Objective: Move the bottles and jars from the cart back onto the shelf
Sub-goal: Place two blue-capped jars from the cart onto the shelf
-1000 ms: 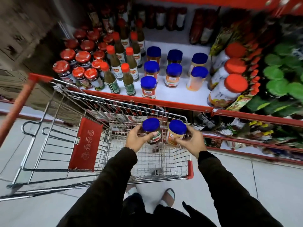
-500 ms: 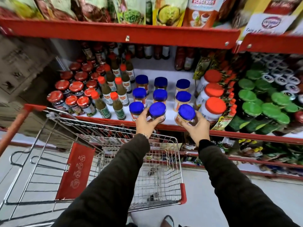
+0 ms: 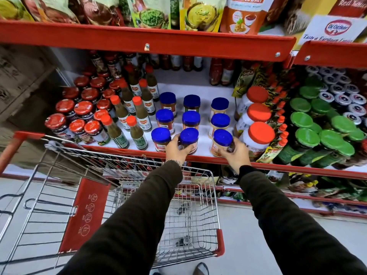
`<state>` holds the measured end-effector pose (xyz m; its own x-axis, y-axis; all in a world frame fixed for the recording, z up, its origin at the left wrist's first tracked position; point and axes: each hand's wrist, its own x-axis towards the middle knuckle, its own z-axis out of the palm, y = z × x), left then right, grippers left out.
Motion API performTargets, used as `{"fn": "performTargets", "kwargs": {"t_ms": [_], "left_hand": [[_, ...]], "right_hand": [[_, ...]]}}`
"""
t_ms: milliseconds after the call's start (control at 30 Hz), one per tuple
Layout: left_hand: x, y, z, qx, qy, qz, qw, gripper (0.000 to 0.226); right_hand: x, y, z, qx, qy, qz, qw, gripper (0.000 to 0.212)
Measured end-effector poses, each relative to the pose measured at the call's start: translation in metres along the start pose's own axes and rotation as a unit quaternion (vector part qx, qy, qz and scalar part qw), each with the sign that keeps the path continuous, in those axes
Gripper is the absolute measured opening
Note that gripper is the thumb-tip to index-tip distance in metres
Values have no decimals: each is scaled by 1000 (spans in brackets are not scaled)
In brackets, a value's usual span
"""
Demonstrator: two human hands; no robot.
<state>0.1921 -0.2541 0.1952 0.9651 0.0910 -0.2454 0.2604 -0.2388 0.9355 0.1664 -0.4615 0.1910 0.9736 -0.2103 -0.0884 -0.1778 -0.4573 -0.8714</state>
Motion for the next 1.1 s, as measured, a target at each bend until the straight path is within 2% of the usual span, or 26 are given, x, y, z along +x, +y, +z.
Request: {"fn": "performTargets", "kwargs": {"t_ms": [133, 300, 467, 567, 667, 800, 1000, 1100], "left_hand": [[-2, 0, 2, -23, -12, -16, 1000, 66], [-17, -1, 2, -3, 2, 27, 1000, 74], [-43, 4, -4, -52, 29, 81, 995, 62], [-53, 13, -18, -8, 37, 158, 987, 55], [-54, 20, -44, 55, 46, 236, 969, 51], [-48, 22, -87, 136, 90, 277, 947, 50], [-32, 14, -157, 182, 161, 266, 933, 52], [-23, 8, -186, 141, 189, 251, 939, 57]], "right_hand": [[-3, -2, 1, 3, -3, 8, 1000, 56], [-23, -16, 7, 15, 22, -38, 999, 80], [-46, -35, 19, -57, 118, -121, 984, 69], [-51, -55, 31, -111, 131, -171, 970, 63], [-52, -79, 48, -134, 128, -207, 961, 61], [-48, -108, 76, -124, 110, -216, 962, 60], [-44, -143, 130, -89, 51, -219, 970, 63], [-40, -159, 156, -55, 24, -208, 976, 68]]}}
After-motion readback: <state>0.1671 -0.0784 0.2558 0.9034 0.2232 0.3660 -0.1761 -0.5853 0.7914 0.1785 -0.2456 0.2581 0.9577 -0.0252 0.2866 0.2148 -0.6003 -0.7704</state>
